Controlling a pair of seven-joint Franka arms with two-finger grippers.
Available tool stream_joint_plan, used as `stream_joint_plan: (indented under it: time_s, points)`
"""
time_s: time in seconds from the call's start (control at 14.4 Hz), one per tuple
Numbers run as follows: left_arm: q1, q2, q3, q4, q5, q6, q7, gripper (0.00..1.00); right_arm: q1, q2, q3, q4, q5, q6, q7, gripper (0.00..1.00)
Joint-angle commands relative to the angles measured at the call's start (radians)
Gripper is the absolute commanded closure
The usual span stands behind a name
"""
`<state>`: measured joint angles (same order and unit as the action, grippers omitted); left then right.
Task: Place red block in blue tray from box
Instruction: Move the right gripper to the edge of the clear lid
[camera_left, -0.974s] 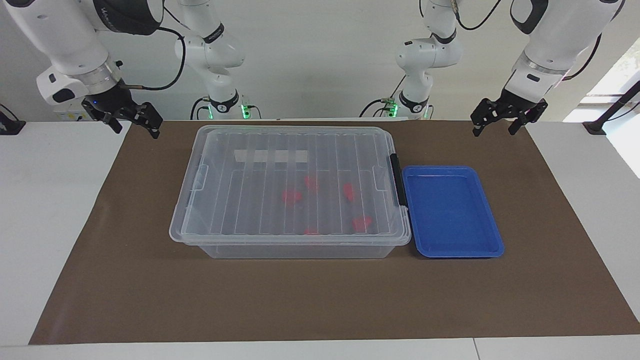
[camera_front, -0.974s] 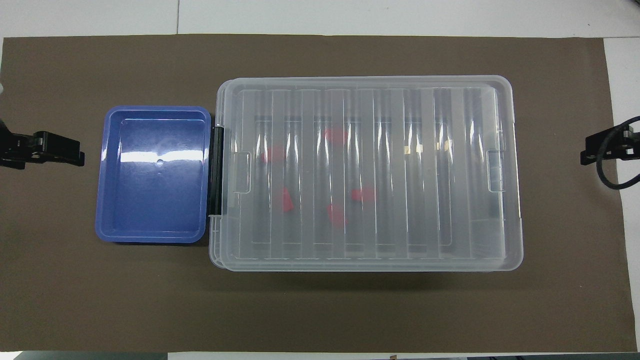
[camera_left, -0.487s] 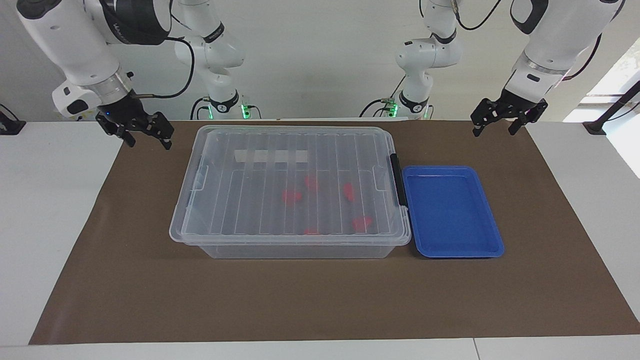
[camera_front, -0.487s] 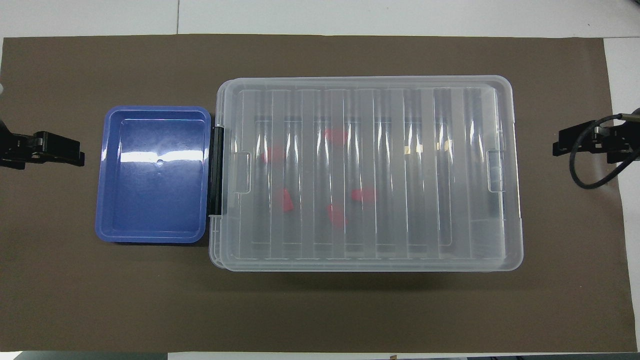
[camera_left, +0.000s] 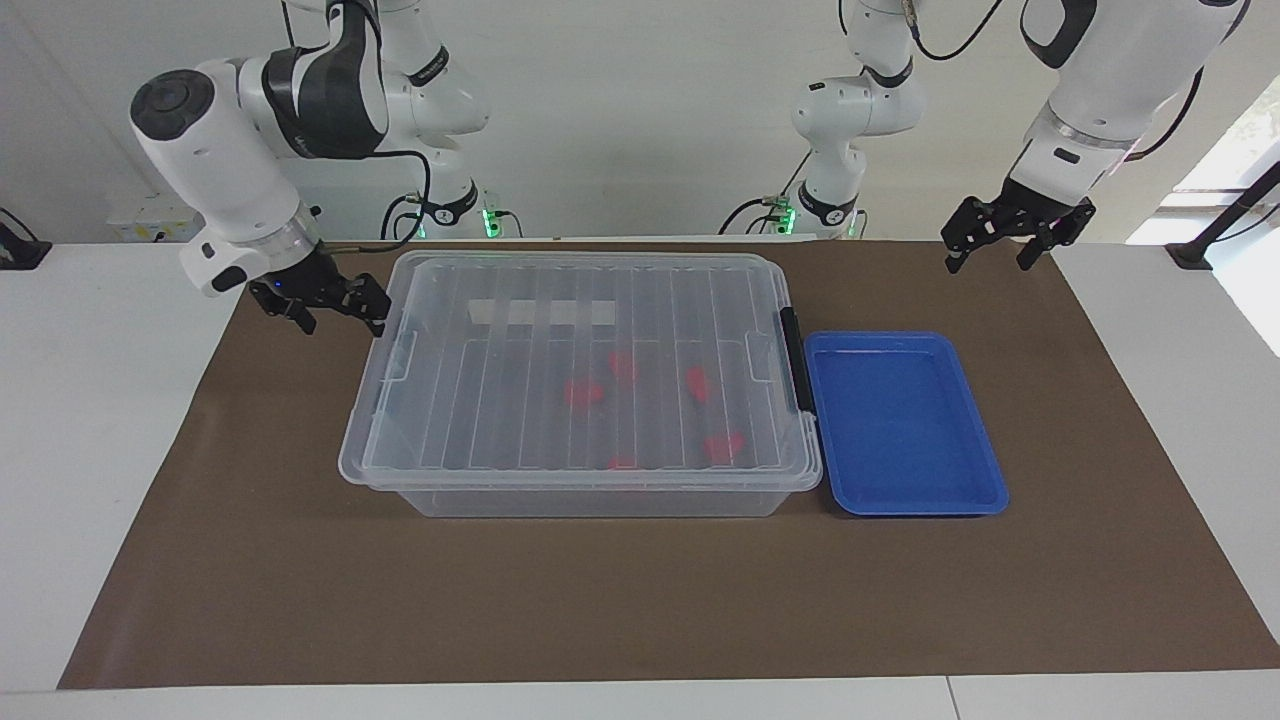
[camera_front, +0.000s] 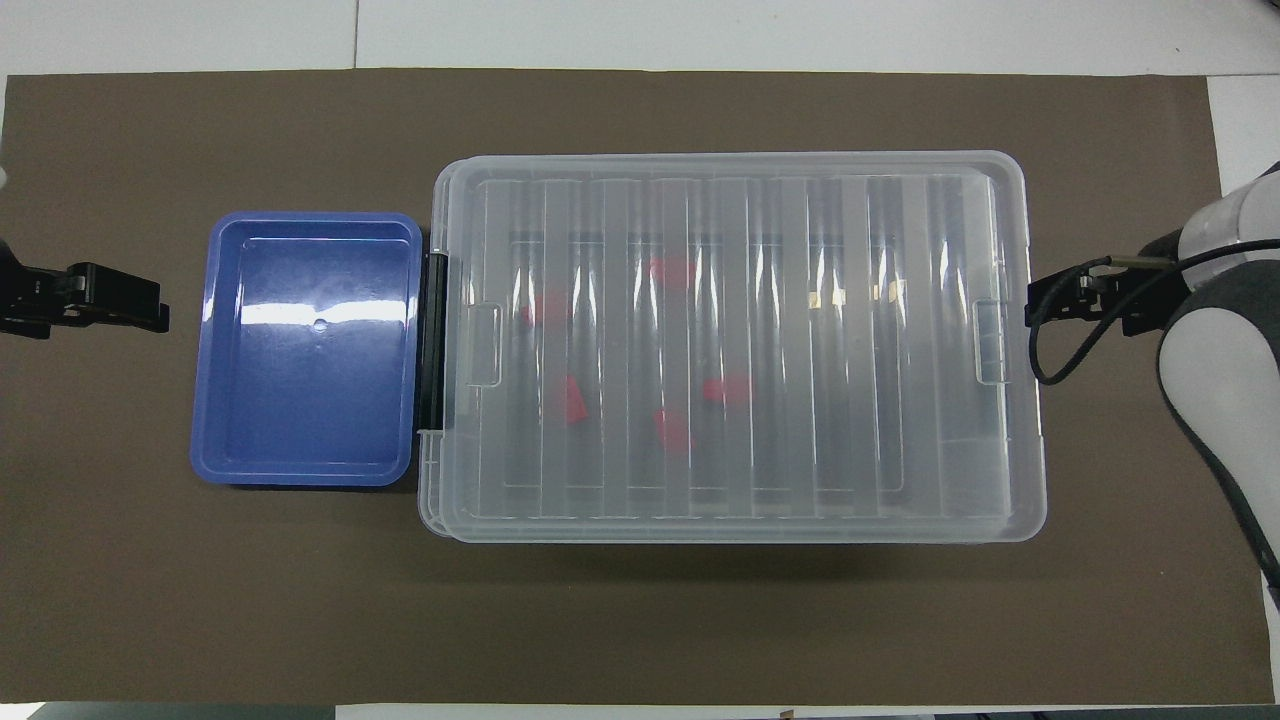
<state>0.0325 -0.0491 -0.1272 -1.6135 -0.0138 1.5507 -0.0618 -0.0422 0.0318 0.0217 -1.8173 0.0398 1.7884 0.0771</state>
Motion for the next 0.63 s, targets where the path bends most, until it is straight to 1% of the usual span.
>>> stream_joint_plan:
  time_s: [0.0, 0.21, 0.56]
  points:
    - [0.003, -0.026, 0.006, -0.031, -0.017, 0.009, 0.008, 0.0, 0.016, 0.019, 0.006, -0.037, -0.015, 0.072, -0.025, 0.0]
    - [0.003, -0.026, 0.006, -0.031, -0.017, 0.009, 0.008, 0.0, 0.024, 0.025, 0.007, -0.063, -0.015, 0.101, -0.022, 0.0]
    - [0.003, -0.026, 0.006, -0.031, -0.017, 0.009, 0.008, 0.0, 0.021, 0.004, 0.004, -0.123, -0.017, 0.112, -0.051, 0.0]
